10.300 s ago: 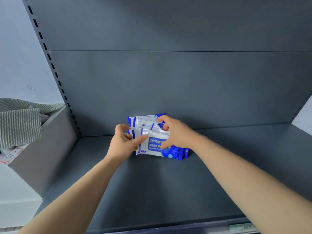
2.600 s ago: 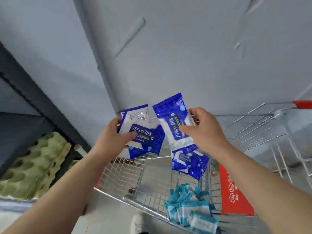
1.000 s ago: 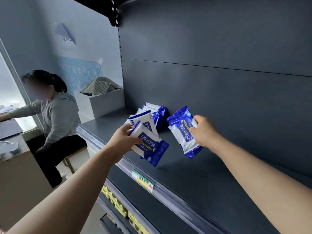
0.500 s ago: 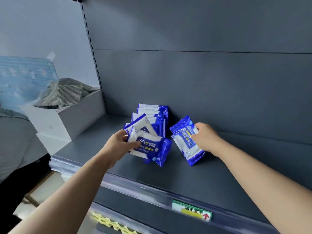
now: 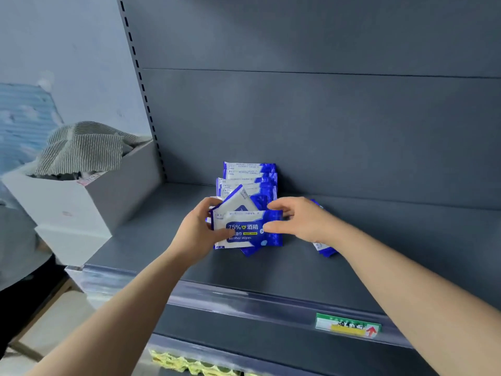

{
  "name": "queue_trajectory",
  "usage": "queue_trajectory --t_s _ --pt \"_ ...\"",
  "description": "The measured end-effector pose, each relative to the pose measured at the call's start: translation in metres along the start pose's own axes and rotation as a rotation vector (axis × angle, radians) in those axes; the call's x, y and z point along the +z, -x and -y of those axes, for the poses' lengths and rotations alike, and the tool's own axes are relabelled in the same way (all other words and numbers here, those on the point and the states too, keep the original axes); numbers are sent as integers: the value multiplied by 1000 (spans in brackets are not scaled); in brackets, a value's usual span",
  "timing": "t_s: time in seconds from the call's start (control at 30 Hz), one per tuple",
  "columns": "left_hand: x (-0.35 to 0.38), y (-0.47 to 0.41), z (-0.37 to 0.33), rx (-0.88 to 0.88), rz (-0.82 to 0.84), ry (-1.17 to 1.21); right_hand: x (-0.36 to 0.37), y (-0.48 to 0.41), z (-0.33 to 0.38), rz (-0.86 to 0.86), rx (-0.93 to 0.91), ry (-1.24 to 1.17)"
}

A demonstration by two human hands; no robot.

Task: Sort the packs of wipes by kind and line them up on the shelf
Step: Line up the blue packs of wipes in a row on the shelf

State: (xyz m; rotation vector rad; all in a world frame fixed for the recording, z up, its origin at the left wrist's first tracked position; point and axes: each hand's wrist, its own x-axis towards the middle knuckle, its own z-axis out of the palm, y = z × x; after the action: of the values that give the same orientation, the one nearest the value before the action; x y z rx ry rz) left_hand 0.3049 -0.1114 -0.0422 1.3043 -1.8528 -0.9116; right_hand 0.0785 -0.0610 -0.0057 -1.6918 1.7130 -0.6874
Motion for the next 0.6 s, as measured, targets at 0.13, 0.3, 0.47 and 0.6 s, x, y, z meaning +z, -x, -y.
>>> queue_trajectory --t_s 0.13,0.3,0.47,0.6 --pt "-5 -1 -1 -28 -16 -162 17 -13 9 -29 -12 95" --pt "-15 -6 4 -114 -44 -401 20 -33 6 -57 48 146" --pt "-16 -20 19 -188 -19 -453 20 -49 -1 -25 105 88" --pt "-14 -30 17 -184 98 -233 27 -58 -8 -87 70 -3"
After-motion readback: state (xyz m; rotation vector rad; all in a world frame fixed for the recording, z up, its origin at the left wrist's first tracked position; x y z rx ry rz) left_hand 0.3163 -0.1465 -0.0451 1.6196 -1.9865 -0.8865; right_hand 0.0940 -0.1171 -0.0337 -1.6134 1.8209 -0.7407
